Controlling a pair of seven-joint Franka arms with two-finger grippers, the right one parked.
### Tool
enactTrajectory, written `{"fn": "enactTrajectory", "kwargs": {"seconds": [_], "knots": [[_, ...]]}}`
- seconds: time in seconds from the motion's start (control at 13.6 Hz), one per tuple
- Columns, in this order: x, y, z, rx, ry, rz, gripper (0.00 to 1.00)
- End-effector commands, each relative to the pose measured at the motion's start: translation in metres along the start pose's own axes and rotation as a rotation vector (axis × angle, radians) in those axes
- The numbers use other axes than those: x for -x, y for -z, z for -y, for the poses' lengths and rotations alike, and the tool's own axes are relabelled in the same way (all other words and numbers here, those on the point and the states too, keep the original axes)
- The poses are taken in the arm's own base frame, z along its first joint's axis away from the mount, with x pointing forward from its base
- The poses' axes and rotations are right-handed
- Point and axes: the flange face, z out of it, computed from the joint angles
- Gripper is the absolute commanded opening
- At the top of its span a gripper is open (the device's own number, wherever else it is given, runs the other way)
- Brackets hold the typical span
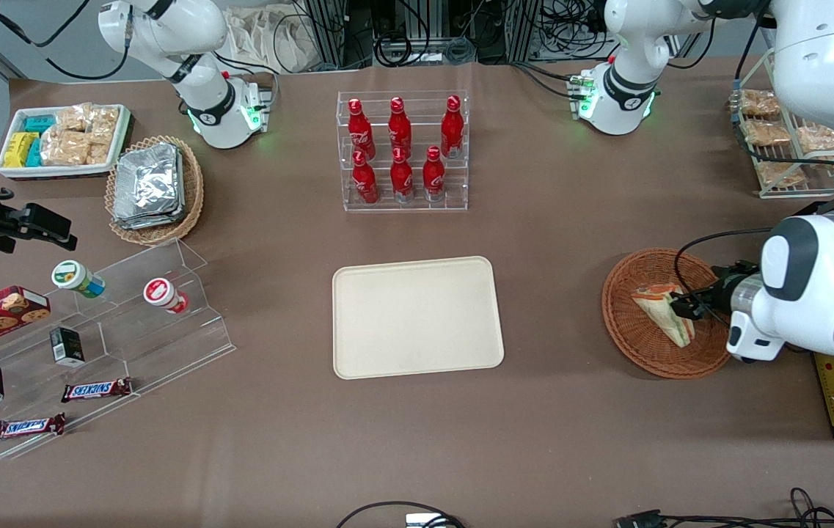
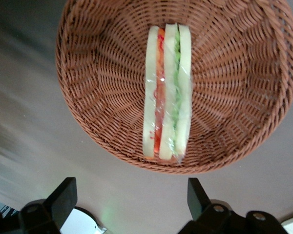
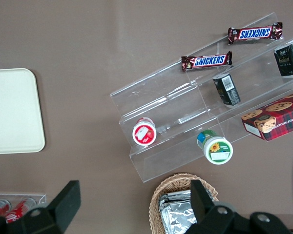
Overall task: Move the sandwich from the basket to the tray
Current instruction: 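Lower the open left gripper around the sandwich and close it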
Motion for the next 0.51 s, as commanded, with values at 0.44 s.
{"fn": "enactTrajectory", "kwargs": {"seconds": [0.44], "knots": [[-0.043,-0.046,-0.014,0.033,0.015,-0.025,1.00]]}}
